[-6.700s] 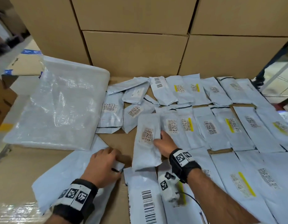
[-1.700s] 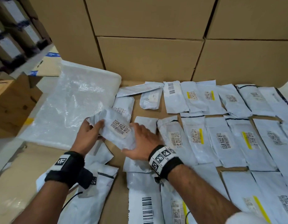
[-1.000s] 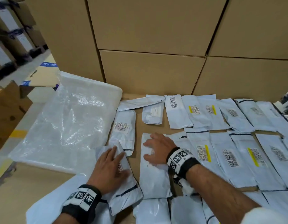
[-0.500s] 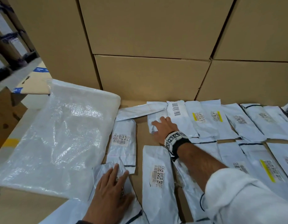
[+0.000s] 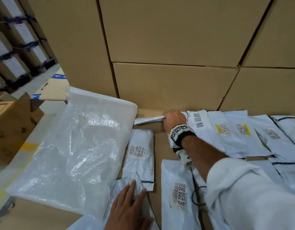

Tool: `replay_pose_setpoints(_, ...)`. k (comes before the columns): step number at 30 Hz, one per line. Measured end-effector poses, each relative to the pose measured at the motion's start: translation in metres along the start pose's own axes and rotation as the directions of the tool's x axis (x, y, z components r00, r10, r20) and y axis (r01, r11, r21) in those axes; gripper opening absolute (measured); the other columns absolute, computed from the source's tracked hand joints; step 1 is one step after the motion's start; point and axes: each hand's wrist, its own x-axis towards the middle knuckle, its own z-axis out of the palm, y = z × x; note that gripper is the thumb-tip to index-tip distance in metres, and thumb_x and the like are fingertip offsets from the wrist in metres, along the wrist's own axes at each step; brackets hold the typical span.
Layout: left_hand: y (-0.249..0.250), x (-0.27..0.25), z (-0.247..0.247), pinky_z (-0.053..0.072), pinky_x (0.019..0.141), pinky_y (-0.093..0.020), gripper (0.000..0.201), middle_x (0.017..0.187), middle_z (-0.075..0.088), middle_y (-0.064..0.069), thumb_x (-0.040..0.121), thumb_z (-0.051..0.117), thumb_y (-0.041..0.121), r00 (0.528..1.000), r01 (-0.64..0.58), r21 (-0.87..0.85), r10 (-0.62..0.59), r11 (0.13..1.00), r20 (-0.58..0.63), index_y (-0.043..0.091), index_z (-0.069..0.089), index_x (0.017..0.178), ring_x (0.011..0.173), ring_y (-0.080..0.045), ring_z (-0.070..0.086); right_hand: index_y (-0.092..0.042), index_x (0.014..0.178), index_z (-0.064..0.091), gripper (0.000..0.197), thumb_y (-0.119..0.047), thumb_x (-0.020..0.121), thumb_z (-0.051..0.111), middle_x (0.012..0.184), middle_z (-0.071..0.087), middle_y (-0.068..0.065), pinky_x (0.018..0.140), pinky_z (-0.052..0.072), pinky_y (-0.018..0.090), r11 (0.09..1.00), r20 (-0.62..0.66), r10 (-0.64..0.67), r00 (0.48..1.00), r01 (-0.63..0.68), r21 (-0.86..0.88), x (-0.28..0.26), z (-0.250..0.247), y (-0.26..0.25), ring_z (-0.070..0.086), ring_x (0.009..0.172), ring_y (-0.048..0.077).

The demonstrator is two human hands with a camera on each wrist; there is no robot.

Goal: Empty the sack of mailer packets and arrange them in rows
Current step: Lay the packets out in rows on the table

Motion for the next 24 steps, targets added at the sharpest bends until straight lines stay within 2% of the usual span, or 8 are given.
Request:
replay_pose_setpoints(3, 0.002, -0.001, -0.002, 0.056, 0.082, -0.029, 0.085, 0.126, 0.068, -0.005, 0.057, 0.041, 0.088, 1.0, 0.004, -0.041, -0.003, 0.999, 0.012, 0.038, 0.057, 0.124, 0.104, -0.022, 0.071, -0.013, 0.106, 0.063, 0.025, -0.029, 0.101, 0.045, 0.101, 0.07, 0.014, 0.074, 0.045, 0.037, 0.993, -0.107, 0.075, 0.991, -0.065, 0.099, 0.003, -0.032, 0.014, 0.065, 0.094, 0.035)
replay_pose_setpoints(5, 0.006, -0.001, -0.007, 0.058, 0.076, -0.03, 0.087, 0.12, 0.071, -0.004, 0.054, 0.04, 0.085, 1.0, 0.017, -0.058, -0.017, 0.998, 0.0, 0.035, 0.054, 0.124, 0.096, -0.023, 0.073, -0.013, 0.109, 0.058, 0.026, -0.031, 0.102, 0.042, 0.103, 0.068, 0.016, 0.07, 0.041, 0.036, 0.967, -0.09, 0.153, 0.984, -0.13, 0.218, 0.002, -0.052, 0.023, 0.064, 0.094, 0.038)
replay_pose_setpoints(9, 0.009, 0.0, -0.012, 0.06, 0.058, -0.033, 0.088, 0.107, 0.075, 0.002, 0.048, 0.039, 0.08, 0.999, 0.031, -0.027, -0.032, 0.999, -0.021, 0.033, 0.05, 0.121, 0.085, -0.021, 0.075, -0.012, 0.127, 0.053, 0.033, -0.031, 0.1, 0.054, 0.127, 0.064, 0.012, 0.088, 0.045, 0.034, 0.716, 0.195, 0.25, 0.948, -0.316, 0.623, 0.0, -0.054, 0.014, 0.061, 0.113, 0.033)
replay_pose_setpoints(13, 0.003, 0.002, -0.006, 0.058, 0.059, -0.03, 0.11, 0.11, 0.074, 0.005, 0.022, 0.071, 0.08, 1.0, 0.014, 0.04, -0.014, 0.999, -0.022, 0.035, 0.05, 0.12, 0.086, -0.016, 0.075, -0.013, 0.145, 0.038, 0.055, -0.025, 0.097, 0.061, 0.14, 0.056, 0.014, 0.094, 0.043, 0.031, 0.595, 0.353, 0.289, 0.89, -0.456, 0.662, -0.017, -0.01, -0.006, 0.057, 0.122, 0.033)
replay_pose_setpoints(15, 0.001, 0.001, -0.004, 0.058, 0.06, -0.029, 0.114, 0.111, 0.074, 0.006, 0.017, 0.077, 0.077, 0.999, -0.007, 0.05, 0.009, 0.999, -0.045, 0.035, 0.05, 0.119, 0.087, -0.015, 0.075, -0.017, 0.15, 0.031, 0.063, -0.025, 0.096, 0.061, 0.145, 0.047, 0.014, 0.097, 0.044, 0.036, 0.651, 0.316, 0.295, 0.902, -0.432, 0.624, -0.027, 0.005, -0.013, 0.055, 0.124, 0.035)
replay_pose_setpoints(18, -0.001, -0.004, -0.003, 0.058, 0.063, -0.028, 0.109, 0.115, 0.072, 0.008, 0.022, 0.074, 0.079, 1.0, -0.01, 0.059, 0.011, 0.998, -0.024, 0.039, 0.049, 0.121, 0.094, -0.013, 0.072, -0.031, 0.146, 0.04, 0.064, -0.045, 0.088, 0.063, 0.146, 0.033, 0.007, 0.106, 0.041, 0.041, 0.812, 0.248, 0.242, 0.938, -0.335, 0.478, -0.045, 0.007, -0.02, 0.046, 0.131, 0.03)
replay_pose_setpoints(21, 0.001, -0.01, -0.002, 0.059, 0.065, -0.031, 0.085, 0.12, 0.07, 0.006, 0.045, 0.052, 0.078, 1.0, -0.019, 0.022, 0.018, 1.0, 0.026, 0.041, 0.05, 0.121, 0.104, -0.014, 0.063, -0.037, 0.147, 0.042, 0.074, -0.062, 0.079, 0.062, 0.159, 0.016, 0.008, 0.116, 0.029, 0.045, 0.914, 0.385, 0.123, 0.915, -0.255, 0.314, -0.063, 0.01, -0.024, 0.029, 0.143, 0.031)
replay_pose_setpoints(24, 0.007, -0.015, -0.002, 0.059, 0.063, -0.033, 0.077, 0.116, 0.072, 0.003, 0.051, 0.04, 0.075, 0.999, -0.014, 0.01, 0.014, 1.0, 0.04, 0.04, 0.049, 0.119, 0.091, -0.018, 0.074, -0.035, 0.153, 0.032, 0.079, -0.063, 0.083, 0.058, 0.164, 0.001, 0.014, 0.12, 0.02, 0.049, 0.963, 0.42, 0.113, 0.9, -0.204, 0.177, -0.065, 0.017, -0.026, 0.016, 0.147, 0.035)
